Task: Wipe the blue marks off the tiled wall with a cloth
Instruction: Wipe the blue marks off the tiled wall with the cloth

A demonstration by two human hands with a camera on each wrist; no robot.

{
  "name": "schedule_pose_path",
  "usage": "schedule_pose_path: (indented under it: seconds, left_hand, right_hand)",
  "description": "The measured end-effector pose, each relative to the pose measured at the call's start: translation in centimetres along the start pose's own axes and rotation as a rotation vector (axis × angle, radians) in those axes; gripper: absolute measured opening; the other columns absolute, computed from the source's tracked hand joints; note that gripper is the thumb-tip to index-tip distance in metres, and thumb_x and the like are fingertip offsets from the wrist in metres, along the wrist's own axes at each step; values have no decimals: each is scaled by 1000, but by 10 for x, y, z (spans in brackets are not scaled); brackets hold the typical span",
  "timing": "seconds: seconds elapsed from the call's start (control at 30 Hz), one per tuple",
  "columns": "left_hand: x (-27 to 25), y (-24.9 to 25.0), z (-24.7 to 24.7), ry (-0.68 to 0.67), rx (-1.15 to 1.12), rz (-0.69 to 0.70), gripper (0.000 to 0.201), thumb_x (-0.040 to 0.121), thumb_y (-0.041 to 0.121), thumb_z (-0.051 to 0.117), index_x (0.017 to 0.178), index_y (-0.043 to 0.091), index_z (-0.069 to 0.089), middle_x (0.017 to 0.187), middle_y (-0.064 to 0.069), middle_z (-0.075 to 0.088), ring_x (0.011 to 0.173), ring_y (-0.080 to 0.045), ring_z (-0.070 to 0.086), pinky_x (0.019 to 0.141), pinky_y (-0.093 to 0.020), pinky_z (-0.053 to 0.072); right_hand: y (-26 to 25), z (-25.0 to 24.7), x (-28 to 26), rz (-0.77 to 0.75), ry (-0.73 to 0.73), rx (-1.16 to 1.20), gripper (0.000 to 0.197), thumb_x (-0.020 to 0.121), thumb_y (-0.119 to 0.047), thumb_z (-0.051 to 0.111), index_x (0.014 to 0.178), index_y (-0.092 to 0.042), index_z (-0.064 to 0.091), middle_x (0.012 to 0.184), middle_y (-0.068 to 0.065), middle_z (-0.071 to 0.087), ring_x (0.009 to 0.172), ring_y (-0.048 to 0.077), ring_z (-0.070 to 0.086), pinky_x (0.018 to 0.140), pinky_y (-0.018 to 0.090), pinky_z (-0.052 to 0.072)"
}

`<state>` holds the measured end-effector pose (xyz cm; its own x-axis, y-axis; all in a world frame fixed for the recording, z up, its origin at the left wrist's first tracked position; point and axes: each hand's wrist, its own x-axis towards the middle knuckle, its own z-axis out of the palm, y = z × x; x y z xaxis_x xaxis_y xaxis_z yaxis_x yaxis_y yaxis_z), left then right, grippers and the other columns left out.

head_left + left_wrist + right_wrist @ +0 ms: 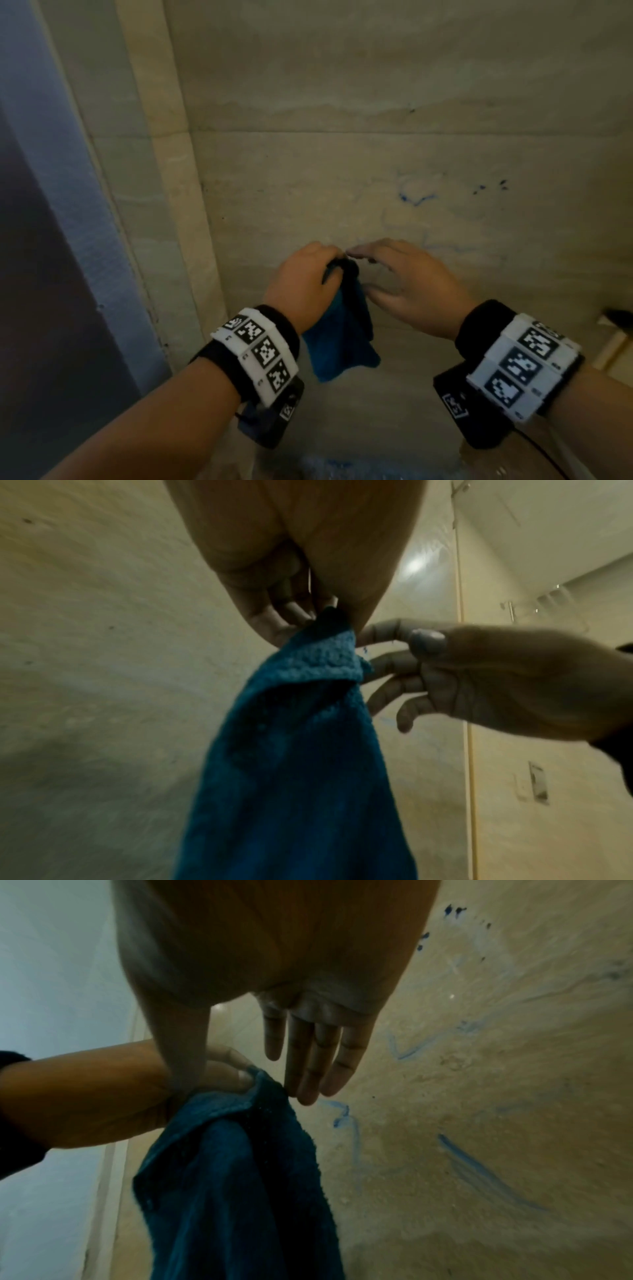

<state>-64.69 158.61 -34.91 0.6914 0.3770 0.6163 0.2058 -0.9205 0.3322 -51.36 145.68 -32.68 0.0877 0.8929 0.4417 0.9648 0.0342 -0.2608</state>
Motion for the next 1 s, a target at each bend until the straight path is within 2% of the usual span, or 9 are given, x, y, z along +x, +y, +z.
schedule_pose_path:
  seconds: [0.13,0.23,0.33,0.47,0.6,0.73,0.8,0.9,1.0]
  left_hand:
    - [18,17,-19,26,-124,-114,6,90,16,61,94,18,64,84,11,57,77,-3,51,62,-9,37]
    - [29,32,-30,64,-275,-200,9,87,15,65,87,21,57,77,15,56,69,4,53,56,-4,40]
    - [38,42,-38,80,-415,-284,17,86,18,68,90,19,51,81,5,59,73,-3,55,58,-12,47]
    - [43,48,-41,25,-588,-391,16,88,19,67,86,21,51,88,-10,65,85,-22,64,71,-38,58]
    - [40,47,-42,-50,-729,-447,6,95,25,57,95,20,54,102,-13,65,90,-21,65,64,-27,55]
    - [31,44,-37,-136,-633,-430,24,92,40,58,112,27,53,108,-3,64,101,-19,62,89,-40,52]
    - [26,49,-35,-213,-671,-381,28,91,37,60,116,32,49,114,3,61,104,-12,60,90,-32,50]
    - [22,56,-30,-335,-633,-277,44,90,28,63,128,29,40,122,7,55,104,-3,56,80,-13,47]
    - [23,61,-25,-337,-575,-240,51,90,26,64,134,23,38,122,6,55,106,-3,55,84,-12,46]
  right_hand:
    - [-14,-18,-3,207,-77,230,74,74,-54,71,135,-38,32,118,-18,51,97,-2,54,72,14,44]
    - [-24,-24,-3,296,-81,279,83,64,-52,80,126,-36,28,106,-17,52,88,-2,56,64,14,46]
    - [-29,-23,-4,345,-43,355,72,69,-34,83,116,-31,29,97,-9,60,76,6,63,58,19,52]
    - [-24,-29,-6,362,36,366,46,83,-15,72,111,-28,38,84,0,66,74,9,64,57,19,52]
    - [-15,-44,-6,402,61,398,17,90,-16,63,103,-25,57,84,-4,67,78,11,63,62,21,51]
    - [-11,-56,-8,471,121,546,15,93,-10,57,94,-25,59,83,2,68,75,16,64,60,22,49]
    - [-13,-61,-9,511,145,661,15,95,-6,53,95,-20,58,88,10,68,71,17,63,57,22,50]
    - [-12,-68,-8,540,175,773,14,97,-4,49,104,-13,55,99,17,65,71,18,61,54,21,49]
    - [-12,-69,-7,515,169,812,18,98,-3,46,102,-17,57,101,14,65,77,17,64,64,25,53]
